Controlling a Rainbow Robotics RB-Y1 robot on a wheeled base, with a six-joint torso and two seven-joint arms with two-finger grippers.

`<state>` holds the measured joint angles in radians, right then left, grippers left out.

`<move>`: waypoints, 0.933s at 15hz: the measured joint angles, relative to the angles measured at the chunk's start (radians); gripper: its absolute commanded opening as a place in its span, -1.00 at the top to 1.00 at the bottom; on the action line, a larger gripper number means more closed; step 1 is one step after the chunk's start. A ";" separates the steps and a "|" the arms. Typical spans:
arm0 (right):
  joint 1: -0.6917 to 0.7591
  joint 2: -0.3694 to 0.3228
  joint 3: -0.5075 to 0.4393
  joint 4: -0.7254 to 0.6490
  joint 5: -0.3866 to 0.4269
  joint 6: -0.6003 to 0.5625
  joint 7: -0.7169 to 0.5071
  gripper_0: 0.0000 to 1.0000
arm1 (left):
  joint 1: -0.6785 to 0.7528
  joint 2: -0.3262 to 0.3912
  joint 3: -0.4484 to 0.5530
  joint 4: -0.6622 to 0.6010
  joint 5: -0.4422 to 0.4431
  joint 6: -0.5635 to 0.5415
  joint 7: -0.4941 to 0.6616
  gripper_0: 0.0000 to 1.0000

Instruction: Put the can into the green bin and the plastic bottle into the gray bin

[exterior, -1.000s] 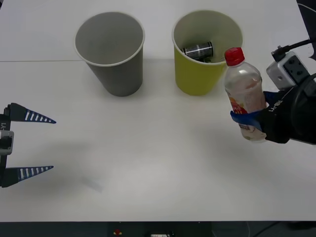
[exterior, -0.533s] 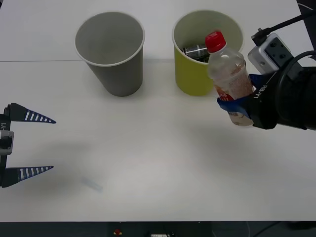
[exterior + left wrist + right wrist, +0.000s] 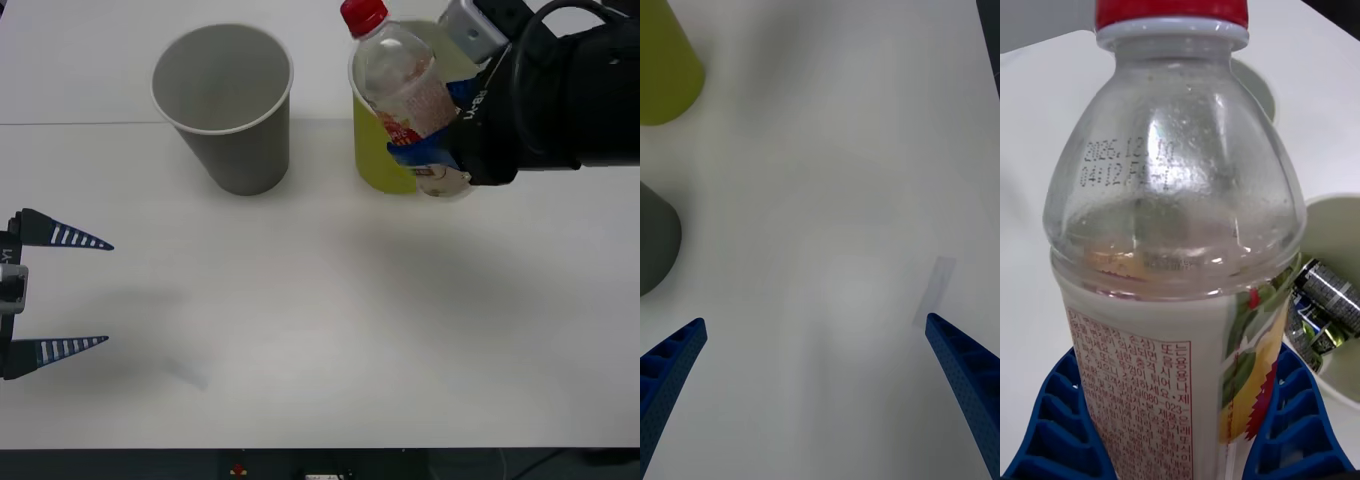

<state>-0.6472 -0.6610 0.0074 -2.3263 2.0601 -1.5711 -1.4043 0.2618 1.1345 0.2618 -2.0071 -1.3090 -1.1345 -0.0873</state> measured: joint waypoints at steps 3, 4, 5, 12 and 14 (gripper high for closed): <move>-0.172 0.028 0.090 0.174 0.022 0.000 0.000 1.00 | 0.000 0.000 0.000 0.000 0.000 0.000 0.000 -1.00; -0.221 0.046 0.115 0.234 0.035 0.000 0.000 1.00 | 0.000 0.000 0.000 0.000 0.000 0.000 0.000 -1.00; -0.263 0.064 0.135 0.288 0.049 0.000 0.001 1.00 | 0.000 0.000 0.000 0.000 0.000 0.000 0.000 -1.00; -0.557 0.280 0.231 0.729 0.233 0.000 0.001 1.00 | 0.000 0.000 0.000 0.000 0.000 0.000 0.000 -1.00; -0.603 0.340 0.240 0.810 0.294 0.000 0.007 1.00 | 0.000 0.000 0.000 0.000 0.000 0.000 0.000 -1.00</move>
<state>-1.2499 -0.3209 0.2477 -1.5164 2.3545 -1.5710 -1.3971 0.2618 1.1345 0.2618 -2.0071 -1.3090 -1.1345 -0.0873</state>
